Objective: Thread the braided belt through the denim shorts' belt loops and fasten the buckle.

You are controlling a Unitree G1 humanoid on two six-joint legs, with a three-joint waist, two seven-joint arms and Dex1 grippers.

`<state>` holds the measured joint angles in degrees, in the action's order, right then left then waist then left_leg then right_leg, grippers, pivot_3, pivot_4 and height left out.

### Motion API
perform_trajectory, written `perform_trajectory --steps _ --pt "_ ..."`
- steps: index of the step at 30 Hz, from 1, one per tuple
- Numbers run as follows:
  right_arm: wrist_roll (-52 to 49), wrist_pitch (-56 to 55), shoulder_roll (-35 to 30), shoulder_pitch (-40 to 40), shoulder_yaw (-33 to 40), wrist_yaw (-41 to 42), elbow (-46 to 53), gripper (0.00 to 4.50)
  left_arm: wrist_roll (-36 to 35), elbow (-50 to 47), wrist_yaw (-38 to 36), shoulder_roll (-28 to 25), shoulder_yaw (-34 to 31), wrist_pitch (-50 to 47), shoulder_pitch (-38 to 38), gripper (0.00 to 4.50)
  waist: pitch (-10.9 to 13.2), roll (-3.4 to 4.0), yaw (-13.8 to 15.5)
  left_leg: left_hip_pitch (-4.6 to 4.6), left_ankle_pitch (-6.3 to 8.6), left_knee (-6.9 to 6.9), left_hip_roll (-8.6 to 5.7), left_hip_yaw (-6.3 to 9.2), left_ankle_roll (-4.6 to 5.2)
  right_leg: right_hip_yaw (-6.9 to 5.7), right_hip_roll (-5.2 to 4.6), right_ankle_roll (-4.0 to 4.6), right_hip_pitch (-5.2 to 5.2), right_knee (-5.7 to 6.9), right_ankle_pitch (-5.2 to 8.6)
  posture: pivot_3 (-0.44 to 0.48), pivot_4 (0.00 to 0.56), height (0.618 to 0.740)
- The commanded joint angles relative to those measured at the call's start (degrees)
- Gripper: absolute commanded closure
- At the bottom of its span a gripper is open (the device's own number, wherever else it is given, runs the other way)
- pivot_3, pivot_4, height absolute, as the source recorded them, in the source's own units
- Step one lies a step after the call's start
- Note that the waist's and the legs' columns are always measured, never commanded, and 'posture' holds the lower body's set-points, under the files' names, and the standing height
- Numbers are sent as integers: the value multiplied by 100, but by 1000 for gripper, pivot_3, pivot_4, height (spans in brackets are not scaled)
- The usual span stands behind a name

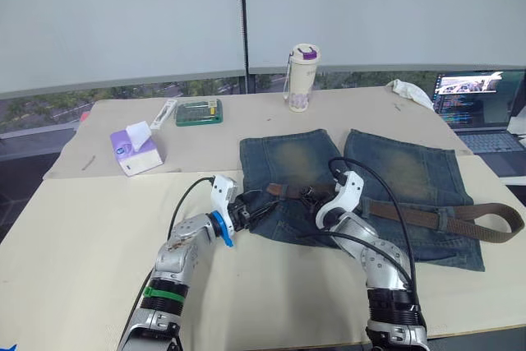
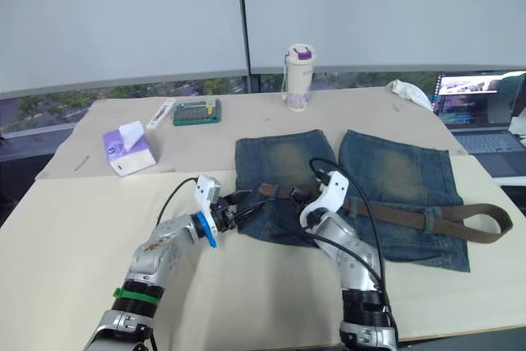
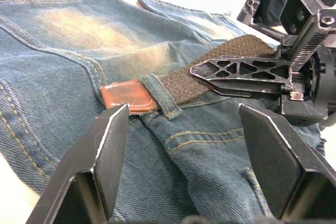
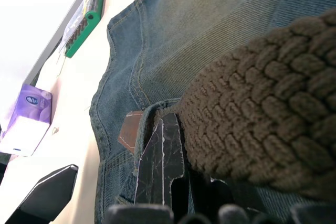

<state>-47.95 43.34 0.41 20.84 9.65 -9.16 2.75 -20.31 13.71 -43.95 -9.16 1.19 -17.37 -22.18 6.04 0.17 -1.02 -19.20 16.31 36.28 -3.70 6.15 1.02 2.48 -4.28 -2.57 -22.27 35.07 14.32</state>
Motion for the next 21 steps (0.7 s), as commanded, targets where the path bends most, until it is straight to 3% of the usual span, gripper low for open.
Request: perform_trajectory --steps 1,11,14,21 --pt "59 -67 115 79 1 283 -139 4500 -123 106 341 166 -299 198 -196 1001 0 -1 -2 0 0 0 0 0 0 0 0 0 0 0 0 0 150 740" --pt "-281 86 315 -59 162 1155 -19 4500 -307 623 907 346 -819 93 -449 1001 -4 -7 -21 -3 0 -5 2 0 -1 0 0 1 -7 3 -1 0 150 740" --pt "-444 271 317 -101 173 1337 98 4500 -784 623 954 484 -1086 -396 -492 1001 -4 -8 -15 -4 0 -5 1 0 -1 -1 -2 1 -8 3 -1 0 150 740" --pt "-490 276 341 -144 188 1392 173 4500 -1077 528 942 636 -1028 -1124 -484 1001 -4 -8 -18 -4 0 -6 2 1 -1 0 -2 1 -8 3 -1 0 150 740"
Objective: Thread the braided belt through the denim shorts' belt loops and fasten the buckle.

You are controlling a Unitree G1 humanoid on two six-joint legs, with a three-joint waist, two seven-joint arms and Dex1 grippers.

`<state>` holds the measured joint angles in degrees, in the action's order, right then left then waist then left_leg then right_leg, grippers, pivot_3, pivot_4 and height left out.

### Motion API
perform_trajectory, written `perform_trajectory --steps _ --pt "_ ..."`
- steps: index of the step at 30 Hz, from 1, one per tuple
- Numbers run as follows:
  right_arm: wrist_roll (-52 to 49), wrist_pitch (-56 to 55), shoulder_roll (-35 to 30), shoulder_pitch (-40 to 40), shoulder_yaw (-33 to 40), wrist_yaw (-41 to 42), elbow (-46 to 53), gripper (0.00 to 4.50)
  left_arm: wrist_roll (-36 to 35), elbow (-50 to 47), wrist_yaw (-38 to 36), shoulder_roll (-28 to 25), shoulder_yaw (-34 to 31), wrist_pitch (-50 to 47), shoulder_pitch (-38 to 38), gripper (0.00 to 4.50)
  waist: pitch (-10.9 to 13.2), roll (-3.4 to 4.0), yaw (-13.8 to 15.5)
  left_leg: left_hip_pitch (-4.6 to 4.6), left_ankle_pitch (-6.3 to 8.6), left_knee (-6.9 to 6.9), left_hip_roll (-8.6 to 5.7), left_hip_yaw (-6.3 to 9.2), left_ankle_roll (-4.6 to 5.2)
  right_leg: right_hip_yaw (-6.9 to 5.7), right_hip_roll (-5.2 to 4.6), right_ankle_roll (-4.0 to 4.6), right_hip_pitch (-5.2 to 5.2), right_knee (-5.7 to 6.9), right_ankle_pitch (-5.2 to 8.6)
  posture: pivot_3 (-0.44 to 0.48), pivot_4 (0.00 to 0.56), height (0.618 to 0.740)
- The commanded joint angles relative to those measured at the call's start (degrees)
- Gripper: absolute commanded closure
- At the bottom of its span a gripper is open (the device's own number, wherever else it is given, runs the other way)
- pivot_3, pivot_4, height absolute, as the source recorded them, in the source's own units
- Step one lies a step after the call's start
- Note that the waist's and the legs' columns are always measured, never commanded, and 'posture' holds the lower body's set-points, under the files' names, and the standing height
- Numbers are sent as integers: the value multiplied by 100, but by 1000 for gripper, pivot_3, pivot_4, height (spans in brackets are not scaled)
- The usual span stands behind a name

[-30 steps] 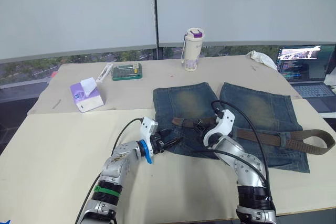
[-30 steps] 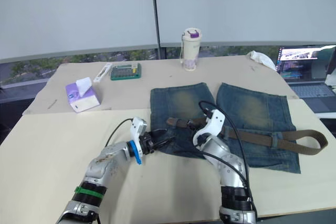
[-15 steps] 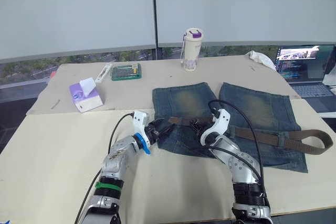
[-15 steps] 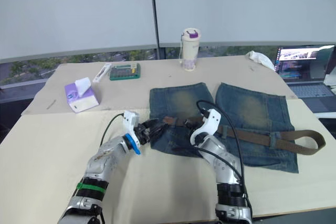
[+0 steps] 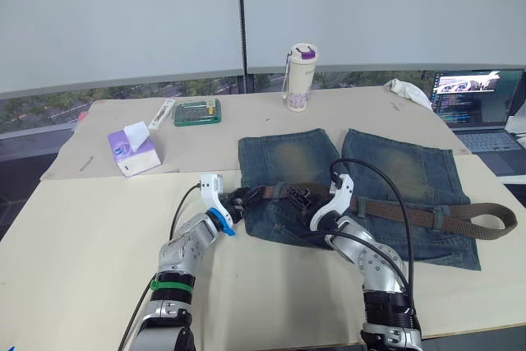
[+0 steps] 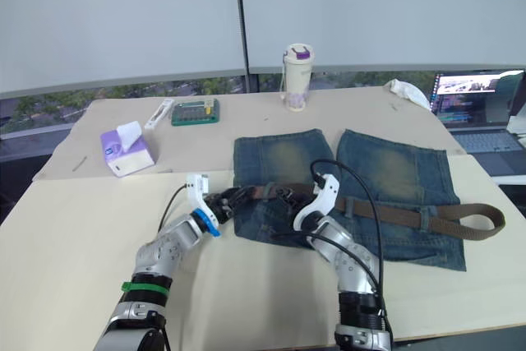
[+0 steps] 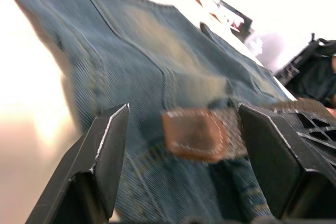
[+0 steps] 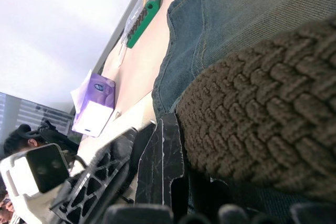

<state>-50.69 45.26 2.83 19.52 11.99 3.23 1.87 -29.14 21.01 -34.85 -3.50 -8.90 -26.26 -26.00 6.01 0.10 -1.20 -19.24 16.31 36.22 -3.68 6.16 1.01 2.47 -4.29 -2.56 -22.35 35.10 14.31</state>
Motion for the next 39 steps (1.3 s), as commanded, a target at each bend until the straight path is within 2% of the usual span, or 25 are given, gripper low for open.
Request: perform_trajectory --steps 1,9,13,20,21,25,28,31,33,34,36,39 --pt "-265 87 114 -18 -37 184 301 4500 -205 -199 52 87 -17 -273 -105 1001 0 0 2 0 0 0 0 0 0 0 0 0 0 0 0 0 150 740" --pt "-381 201 82 -150 -75 274 489 4500 -640 -216 273 314 -320 -626 -140 1001 0 0 17 -1 -1 -1 -1 0 -1 1 -2 0 0 -2 0 0 150 740" --pt "-318 191 83 -166 -88 220 480 4500 -1086 -351 377 418 -607 -983 -164 2123 1 -1 13 -2 -1 0 -1 0 -2 1 -2 0 -1 -2 0 0 150 740" --pt "-240 154 15 -142 -94 270 422 4500 -1150 -495 420 425 -600 -1098 -121 4462 1 -1 33 -3 -4 0 -4 0 -7 0 -3 0 -1 -2 0 0 150 740" --pt "-223 157 -10 -145 -109 293 430 4500 -1158 -495 452 432 -615 -1085 -125 4462 1 -1 38 -4 -4 0 -5 1 -8 0 -4 0 -2 -3 0 0 150 740" --pt "-155 148 -179 -239 -109 377 567 3036 -1051 -438 523 373 -605 -972 -123 4500 1 -2 42 -4 -5 0 -7 1 -9 0 -4 0 -1 -4 0 0 150 740" --pt "-115 259 -559 -410 -245 639 914 2009 -845 -409 579 278 -543 -758 -106 4500 1 -2 48 -5 -5 -1 -7 1 -10 0 -4 0 -2 -5 0 0 150 740" --pt "48 186 -1066 -665 -424 1020 1311 950 -577 -363 531 96 -444 -474 -108 4500 2 -3 50 -5 -6 0 -8 1 -10 -1 -4 0 1 -8 0 0 150 740" --pt "725 -335 -1824 -1048 -739 1593 1943 267 -274 -375 446 -240 -333 -254 -110 4500 4 -3 60 -5 -7 -1 -9 1 -12 -2 -2 0 1 -9 0 0 150 740" --pt "968 -561 -2162 -1263 -829 1870 2236 23 -197 -409 385 -404 -312 -203 -119 4500 5 -4 57 -6 -7 -1 -12 1 -13 -5 -3 -1 1 -10 1 0 150 740" --pt "1244 -945 -2777 -1751 -774 2368 2721 23 167 -464 216 -866 -133 29 -124 4500 9 -11 50 -7 -9 -4 -19 1 -17 -8 0 -5 0 -13 3 0 150 740" --pt "1363 -1420 -3146 -2193 -446 2721 2913 23 485 -359 150 -1353 -95 356 -177 4500 15 -22 37 3 -15 -13 -16 1 -27 -9 2 -6 4 -15 4 0 150 740"
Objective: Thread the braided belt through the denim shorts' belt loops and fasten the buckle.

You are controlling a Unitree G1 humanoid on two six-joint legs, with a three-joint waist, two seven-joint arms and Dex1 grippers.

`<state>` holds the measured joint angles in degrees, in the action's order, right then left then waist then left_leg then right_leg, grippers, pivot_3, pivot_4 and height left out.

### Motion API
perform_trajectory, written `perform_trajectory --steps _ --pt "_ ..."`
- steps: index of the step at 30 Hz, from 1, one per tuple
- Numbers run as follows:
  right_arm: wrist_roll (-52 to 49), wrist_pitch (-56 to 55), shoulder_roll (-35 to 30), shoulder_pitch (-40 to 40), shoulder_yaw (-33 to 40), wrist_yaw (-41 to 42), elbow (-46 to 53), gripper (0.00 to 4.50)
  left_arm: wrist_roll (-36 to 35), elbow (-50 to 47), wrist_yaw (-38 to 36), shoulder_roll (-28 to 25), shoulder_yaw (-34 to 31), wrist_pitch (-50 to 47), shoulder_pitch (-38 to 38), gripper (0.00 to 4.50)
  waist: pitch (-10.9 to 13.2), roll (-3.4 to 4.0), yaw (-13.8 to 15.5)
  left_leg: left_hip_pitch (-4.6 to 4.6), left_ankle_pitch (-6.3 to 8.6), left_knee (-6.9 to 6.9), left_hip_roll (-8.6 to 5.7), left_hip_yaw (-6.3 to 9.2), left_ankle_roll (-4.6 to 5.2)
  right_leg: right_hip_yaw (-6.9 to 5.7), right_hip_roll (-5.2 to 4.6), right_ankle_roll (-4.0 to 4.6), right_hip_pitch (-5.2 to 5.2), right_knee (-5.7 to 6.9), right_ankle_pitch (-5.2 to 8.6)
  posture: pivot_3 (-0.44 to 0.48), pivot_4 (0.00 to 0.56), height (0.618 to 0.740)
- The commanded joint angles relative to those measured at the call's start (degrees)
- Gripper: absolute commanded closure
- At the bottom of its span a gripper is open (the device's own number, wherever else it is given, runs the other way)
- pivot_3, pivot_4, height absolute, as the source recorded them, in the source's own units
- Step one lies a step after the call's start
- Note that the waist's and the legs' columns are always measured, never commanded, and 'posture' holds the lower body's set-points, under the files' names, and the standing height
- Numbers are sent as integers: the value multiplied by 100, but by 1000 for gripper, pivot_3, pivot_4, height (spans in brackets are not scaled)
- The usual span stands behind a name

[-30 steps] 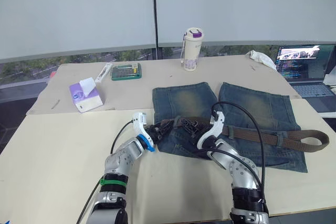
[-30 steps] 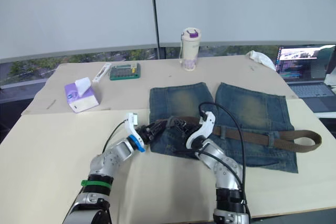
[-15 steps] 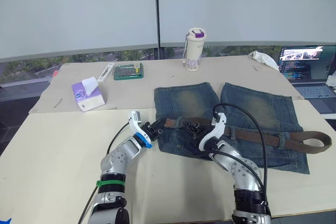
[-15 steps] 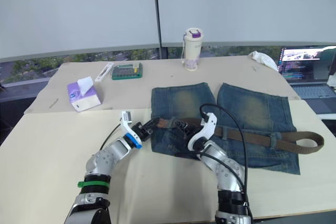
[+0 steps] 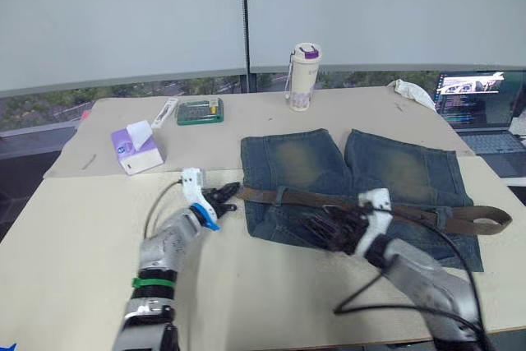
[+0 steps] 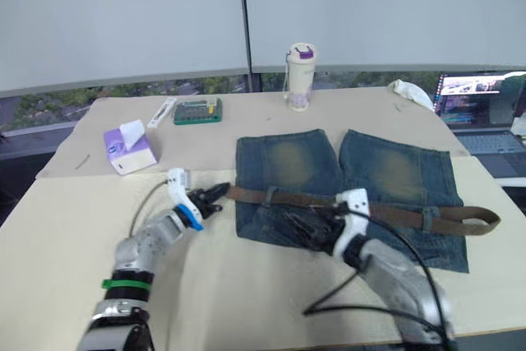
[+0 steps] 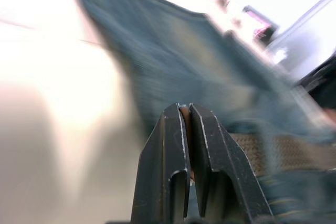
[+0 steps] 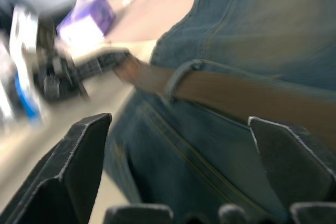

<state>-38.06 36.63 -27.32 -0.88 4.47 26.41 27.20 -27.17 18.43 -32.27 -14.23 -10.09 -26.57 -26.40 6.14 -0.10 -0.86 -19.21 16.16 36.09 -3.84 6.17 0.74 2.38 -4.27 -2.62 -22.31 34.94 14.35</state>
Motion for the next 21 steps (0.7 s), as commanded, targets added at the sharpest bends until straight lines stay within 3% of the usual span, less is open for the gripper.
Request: perform_trajectory --steps 1,6,8,13,21 --pt "136 -715 -206 -289 456 514 353 23 479 -40 -40 -420 23 673 -168 4500 4 -7 11 1 0 0 5 0 -1 0 0 0 2 0 0 0 150 740" --pt "665 -1514 -681 -1042 1278 994 -193 23 1826 711 877 -1175 122 2186 -403 4500 20 -34 100 0 0 0 5 0 0 1 -7 1 3 -3 -1 0 150 740" --pt "534 -1617 -764 -1276 1614 1193 -313 23 2284 1012 888 -1465 370 2758 -438 4500 27 -46 143 0 0 -2 6 0 0 2 -7 3 2 -4 -2 0 150 740" --pt "573 -1908 -1082 -1464 2517 1503 -982 23 3269 1853 1782 -1928 663 2983 -631 4500 30 -48 168 2 -4 -9 8 -1 8 8 -18 6 5 -5 -4 0 150 740" --pt "662 -963 -1786 -564 2932 941 -2378 23 3359 2078 1685 -1755 811 3021 -644 4500 35 -55 159 2 -4 -12 14 -4 9 8 -19 9 5 -1 -6 0 150 740"
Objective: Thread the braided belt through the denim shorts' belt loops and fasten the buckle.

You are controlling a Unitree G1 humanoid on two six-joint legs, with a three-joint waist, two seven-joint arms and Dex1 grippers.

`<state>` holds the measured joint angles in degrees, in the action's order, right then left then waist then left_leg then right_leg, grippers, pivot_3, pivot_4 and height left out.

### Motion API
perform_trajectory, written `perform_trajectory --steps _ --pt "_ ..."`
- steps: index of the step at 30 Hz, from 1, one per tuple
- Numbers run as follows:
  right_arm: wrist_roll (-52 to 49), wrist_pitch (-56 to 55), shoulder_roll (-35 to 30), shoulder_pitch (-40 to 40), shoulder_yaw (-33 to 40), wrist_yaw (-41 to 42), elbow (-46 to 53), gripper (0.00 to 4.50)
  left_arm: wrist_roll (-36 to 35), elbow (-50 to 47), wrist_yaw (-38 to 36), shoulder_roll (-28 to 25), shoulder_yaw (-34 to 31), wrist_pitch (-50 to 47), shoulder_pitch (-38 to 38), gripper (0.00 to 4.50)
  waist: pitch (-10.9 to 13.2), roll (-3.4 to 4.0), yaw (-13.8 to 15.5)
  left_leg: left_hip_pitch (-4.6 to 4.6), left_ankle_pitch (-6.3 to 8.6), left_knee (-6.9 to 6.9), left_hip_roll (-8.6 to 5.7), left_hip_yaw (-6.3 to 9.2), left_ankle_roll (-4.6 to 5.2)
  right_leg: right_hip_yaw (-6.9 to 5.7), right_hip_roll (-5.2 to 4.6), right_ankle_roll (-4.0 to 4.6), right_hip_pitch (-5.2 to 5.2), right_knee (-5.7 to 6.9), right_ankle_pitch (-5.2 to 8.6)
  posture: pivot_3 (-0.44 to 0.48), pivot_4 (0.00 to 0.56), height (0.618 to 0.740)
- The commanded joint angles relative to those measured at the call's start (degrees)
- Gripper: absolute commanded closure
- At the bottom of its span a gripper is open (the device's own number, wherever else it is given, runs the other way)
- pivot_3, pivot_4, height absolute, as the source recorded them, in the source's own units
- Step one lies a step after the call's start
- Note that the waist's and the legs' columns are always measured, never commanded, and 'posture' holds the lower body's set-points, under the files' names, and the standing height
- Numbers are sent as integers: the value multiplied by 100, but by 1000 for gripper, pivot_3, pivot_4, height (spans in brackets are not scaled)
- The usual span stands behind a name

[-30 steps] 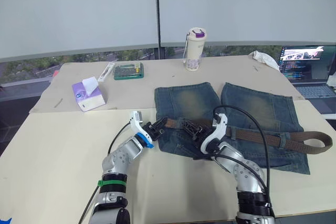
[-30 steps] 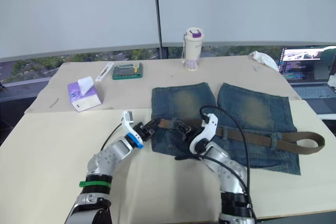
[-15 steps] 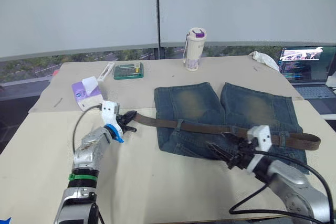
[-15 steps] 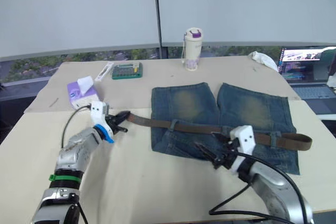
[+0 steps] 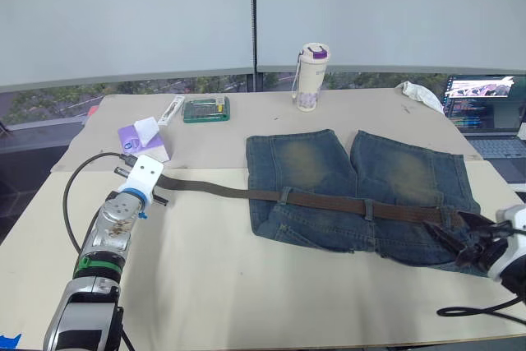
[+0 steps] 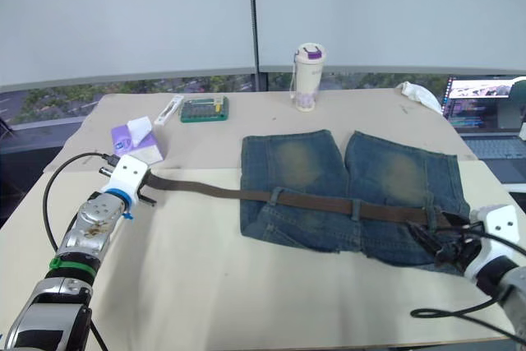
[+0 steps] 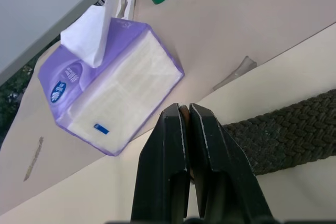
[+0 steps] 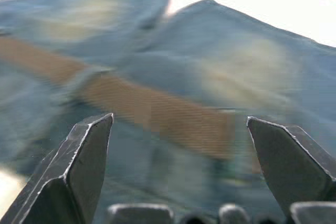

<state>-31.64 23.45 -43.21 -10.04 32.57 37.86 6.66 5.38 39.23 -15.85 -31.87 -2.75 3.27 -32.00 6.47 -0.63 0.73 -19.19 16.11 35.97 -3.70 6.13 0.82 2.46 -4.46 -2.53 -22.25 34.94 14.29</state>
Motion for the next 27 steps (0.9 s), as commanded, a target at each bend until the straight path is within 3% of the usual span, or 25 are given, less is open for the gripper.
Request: perform_trajectory --steps 1,9,17,23,27 --pt "93 436 -256 519 47 -277 -508 23 171 42 130 -11 91 16 -98 4500 1 -2 0 -1 0 0 0 -1 0 0 0 0 -1 0 0 0 150 740" --pt "213 1575 -608 1665 -557 -180 -1745 23 425 462 679 -129 69 -101 -259 4500 -2 6 -3 -4 -1 1 3 -5 1 0 2 3 -4 4 -2 0 150 740" --pt "241 1825 -785 2251 -766 325 -2439 23 586 502 1114 -139 97 -206 -239 4500 -6 11 -11 -4 -1 0 6 -9 1 1 3 6 -6 7 -4 0 150 740" --pt "164 1778 -723 2323 -637 468 -2425 1877 553 581 1154 -70 60 -288 -253 4500 -8 14 -17 -3 0 0 8 -11 1 1 3 6 -6 8 -4 0 150 740" --pt "44 1849 -634 2240 -447 413 -2216 3298 330 535 1055 94 -30 -4 -330 3047 -8 15 -11 -3 0 0 8 -11 1 2 2 6 -7 9 -4 0 150 740"
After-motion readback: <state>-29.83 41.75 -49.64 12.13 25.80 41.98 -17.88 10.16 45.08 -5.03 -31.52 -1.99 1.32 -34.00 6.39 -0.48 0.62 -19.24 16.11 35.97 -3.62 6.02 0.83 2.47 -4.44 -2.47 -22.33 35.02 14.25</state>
